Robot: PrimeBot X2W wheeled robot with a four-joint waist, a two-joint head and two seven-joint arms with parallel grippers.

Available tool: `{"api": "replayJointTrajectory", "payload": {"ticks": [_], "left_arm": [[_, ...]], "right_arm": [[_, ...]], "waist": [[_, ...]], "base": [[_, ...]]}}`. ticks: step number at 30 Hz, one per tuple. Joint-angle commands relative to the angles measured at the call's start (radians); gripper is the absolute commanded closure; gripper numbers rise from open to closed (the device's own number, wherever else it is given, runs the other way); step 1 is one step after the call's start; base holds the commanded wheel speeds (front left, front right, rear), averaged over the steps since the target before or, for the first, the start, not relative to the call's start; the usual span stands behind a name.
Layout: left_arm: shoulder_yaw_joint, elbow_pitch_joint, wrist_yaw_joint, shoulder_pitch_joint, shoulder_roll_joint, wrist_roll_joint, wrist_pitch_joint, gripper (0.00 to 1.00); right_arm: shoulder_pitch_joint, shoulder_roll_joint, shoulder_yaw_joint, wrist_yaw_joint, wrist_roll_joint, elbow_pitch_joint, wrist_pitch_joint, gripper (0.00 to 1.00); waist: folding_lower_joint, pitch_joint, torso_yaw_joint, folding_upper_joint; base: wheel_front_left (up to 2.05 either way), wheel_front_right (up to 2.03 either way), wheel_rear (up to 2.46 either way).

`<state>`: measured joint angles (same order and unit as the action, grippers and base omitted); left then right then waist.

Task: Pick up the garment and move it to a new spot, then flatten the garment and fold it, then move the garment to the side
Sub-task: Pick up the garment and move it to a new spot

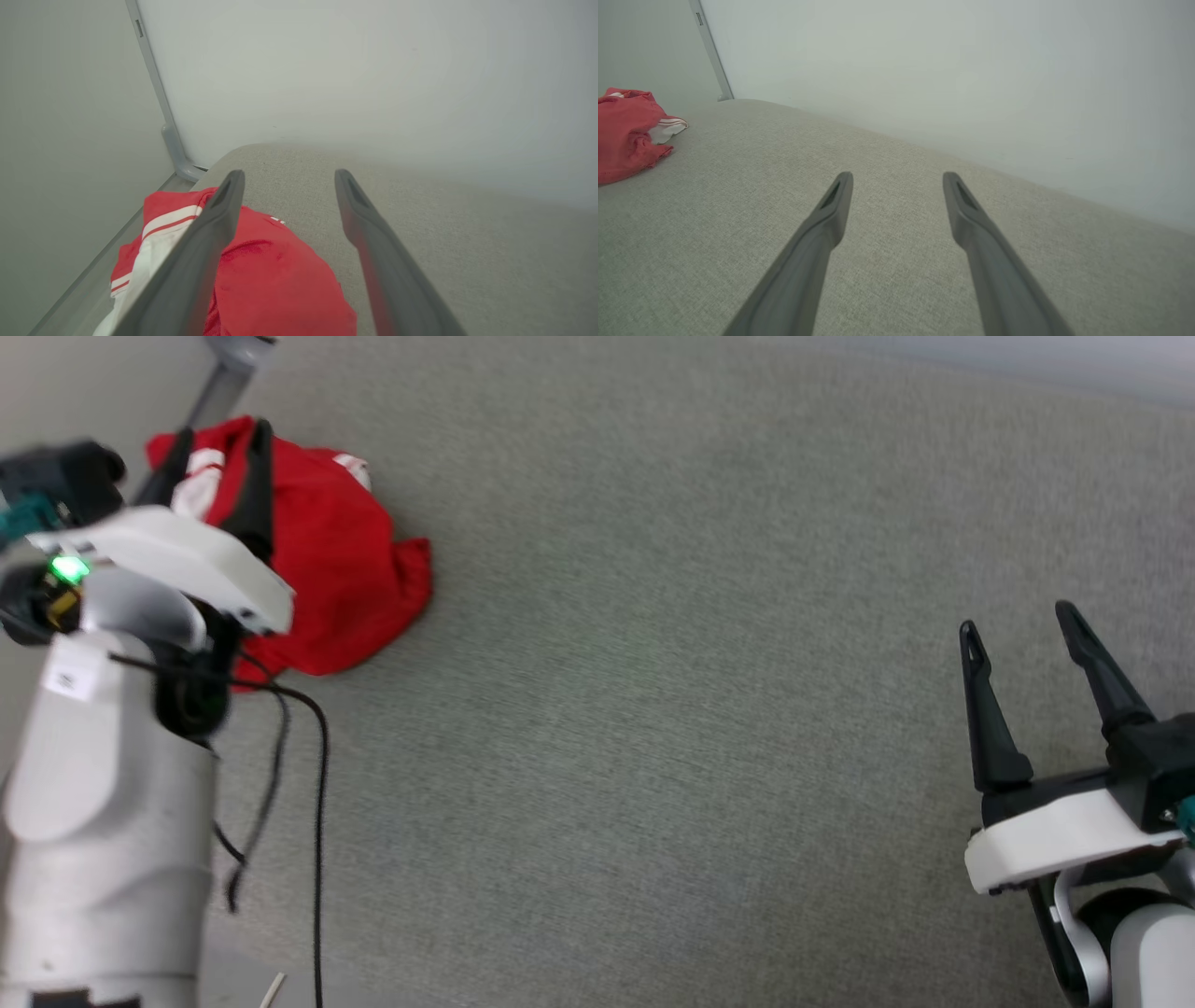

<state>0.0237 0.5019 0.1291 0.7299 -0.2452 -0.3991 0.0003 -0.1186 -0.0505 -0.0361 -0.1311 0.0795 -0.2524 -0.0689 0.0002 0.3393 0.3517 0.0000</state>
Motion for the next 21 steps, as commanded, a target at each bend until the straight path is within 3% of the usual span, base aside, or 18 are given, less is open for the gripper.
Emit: {"api": "replayJointTrajectory", "payload": {"ticks": [1,8,13,21], "left_arm": [[-0.01,0.01,0.002,0.035,-0.027,0.0,0.012,0.0],[-0.059,0.151,0.001,0.153,-0.14,-0.076,0.128,0.0],[-0.083,0.263,0.001,0.193,-0.191,-0.122,0.225,0.0],[-0.131,0.437,0.001,0.193,-0.2,-0.197,0.442,0.0]], "right_arm": [[-0.021,0.0,0.003,0.001,0.009,-0.005,-0.001,0.0],[-0.07,0.0,0.001,0.001,0.013,-0.014,0.007,0.0],[-0.089,0.0,0.002,0.001,0.013,-0.013,0.012,0.0],[-0.113,0.0,0.004,0.001,0.008,0.0,0.015,0.0]], "waist": [[-0.0002,0.069,-0.047,0.0],[-0.0002,0.157,-0.097,0.0],[-0.0002,0.196,-0.121,0.0],[-0.0002,0.229,-0.134,0.0]], "base": [[0.0,0.0,0.0],[0.0,0.0,0.0],[0.0,0.0,0.0],[0.0,0.0,0.0]]}}
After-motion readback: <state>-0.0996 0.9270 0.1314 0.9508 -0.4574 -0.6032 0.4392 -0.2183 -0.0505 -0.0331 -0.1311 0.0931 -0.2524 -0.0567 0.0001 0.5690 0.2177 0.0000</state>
